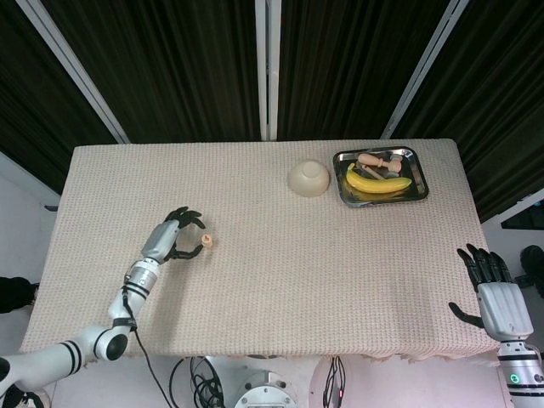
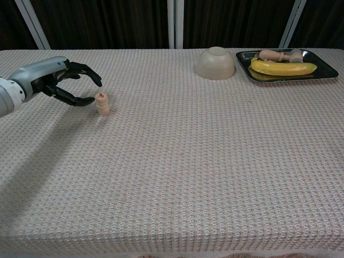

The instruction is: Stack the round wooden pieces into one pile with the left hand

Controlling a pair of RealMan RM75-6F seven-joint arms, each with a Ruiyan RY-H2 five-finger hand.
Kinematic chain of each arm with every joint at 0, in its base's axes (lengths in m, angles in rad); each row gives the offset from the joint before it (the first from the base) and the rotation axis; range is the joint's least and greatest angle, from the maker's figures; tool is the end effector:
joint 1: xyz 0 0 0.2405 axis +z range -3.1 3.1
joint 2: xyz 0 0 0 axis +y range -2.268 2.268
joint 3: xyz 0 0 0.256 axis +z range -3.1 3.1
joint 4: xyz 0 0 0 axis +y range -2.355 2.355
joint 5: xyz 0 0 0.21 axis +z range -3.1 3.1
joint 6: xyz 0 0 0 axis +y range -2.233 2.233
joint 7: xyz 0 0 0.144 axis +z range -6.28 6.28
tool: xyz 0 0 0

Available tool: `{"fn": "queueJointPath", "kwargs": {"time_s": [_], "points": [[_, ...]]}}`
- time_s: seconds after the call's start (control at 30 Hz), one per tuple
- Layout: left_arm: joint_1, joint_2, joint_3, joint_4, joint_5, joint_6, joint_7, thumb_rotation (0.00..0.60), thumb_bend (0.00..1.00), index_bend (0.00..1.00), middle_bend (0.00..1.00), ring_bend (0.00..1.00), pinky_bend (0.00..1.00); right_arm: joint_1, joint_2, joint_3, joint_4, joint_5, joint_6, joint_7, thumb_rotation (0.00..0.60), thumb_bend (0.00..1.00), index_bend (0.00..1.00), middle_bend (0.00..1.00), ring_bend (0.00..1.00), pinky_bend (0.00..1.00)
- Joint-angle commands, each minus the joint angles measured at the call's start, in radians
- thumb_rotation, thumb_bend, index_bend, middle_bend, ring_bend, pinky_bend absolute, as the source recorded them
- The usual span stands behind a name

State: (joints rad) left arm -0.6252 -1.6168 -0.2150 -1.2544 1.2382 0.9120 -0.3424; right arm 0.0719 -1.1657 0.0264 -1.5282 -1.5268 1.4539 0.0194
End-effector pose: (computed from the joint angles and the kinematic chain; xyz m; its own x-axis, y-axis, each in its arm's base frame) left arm -0.2066 0.3503 -0.0195 -0.0956 0.3659 0.9257 0.9842 -0.1047 0.1430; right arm -0.3260 -0.1727 0.1432 0.4142 -0.0598 0.9082 -0.9102 -0.0186 0.4138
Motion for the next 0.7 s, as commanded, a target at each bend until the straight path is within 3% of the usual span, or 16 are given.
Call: {"fn": "queueJointPath", "kwargs": {"time_s": [0.03, 0.17, 0.2, 0.33, 0.4, 0.53, 0.7], "points": [[0.056, 0.077, 0.037, -0.083, 0.035, 0.069, 0.029, 0.600, 0.31, 0.32, 0.15, 0.00, 0.00, -0.003, 0.001, 0.000, 0.002, -0.005, 0.008, 0.006, 0.600, 0.12, 0.00, 0.00, 0.00, 0.00], [0.149, 0.192, 0.109, -0.172, 0.116, 0.204, 0.100, 0.600, 0.30, 0.24, 0.11, 0.00, 0.00, -0.009, 0.000, -0.001, 0.011, -0.015, 0.026, 0.010, 0.600, 0.12, 0.00, 0.00, 0.00, 0.00], [0.190, 0.220, 0.135, -0.165, 0.152, 0.286, 0.171, 0.600, 0.28, 0.22, 0.11, 0.00, 0.00, -0.012, -0.002, -0.001, 0.015, -0.019, 0.035, 0.007, 0.600, 0.12, 0.00, 0.00, 0.00, 0.00], [0.317, 0.256, 0.196, -0.125, 0.221, 0.510, 0.386, 0.600, 0.13, 0.18, 0.09, 0.00, 0.00, -0.022, -0.008, -0.001, 0.024, -0.020, 0.054, -0.023, 0.600, 0.09, 0.00, 0.00, 0.00, 0.00], [0.373, 0.278, 0.216, -0.153, 0.201, 0.557, 0.456, 0.600, 0.05, 0.14, 0.06, 0.00, 0.00, -0.028, -0.008, 0.001, 0.022, -0.006, 0.055, -0.043, 0.600, 0.08, 0.00, 0.00, 0.00, 0.00], [0.436, 0.325, 0.242, -0.212, 0.190, 0.607, 0.518, 0.600, 0.04, 0.11, 0.03, 0.00, 0.00, -0.034, -0.003, 0.002, 0.013, 0.015, 0.045, -0.067, 0.600, 0.07, 0.00, 0.00, 0.00, 0.00], [0.472, 0.351, 0.240, -0.210, 0.204, 0.645, 0.504, 0.600, 0.04, 0.10, 0.03, 0.00, 0.00, -0.040, 0.010, -0.005, -0.001, 0.010, 0.047, -0.081, 0.600, 0.07, 0.00, 0.00, 0.00, 0.00]]}}
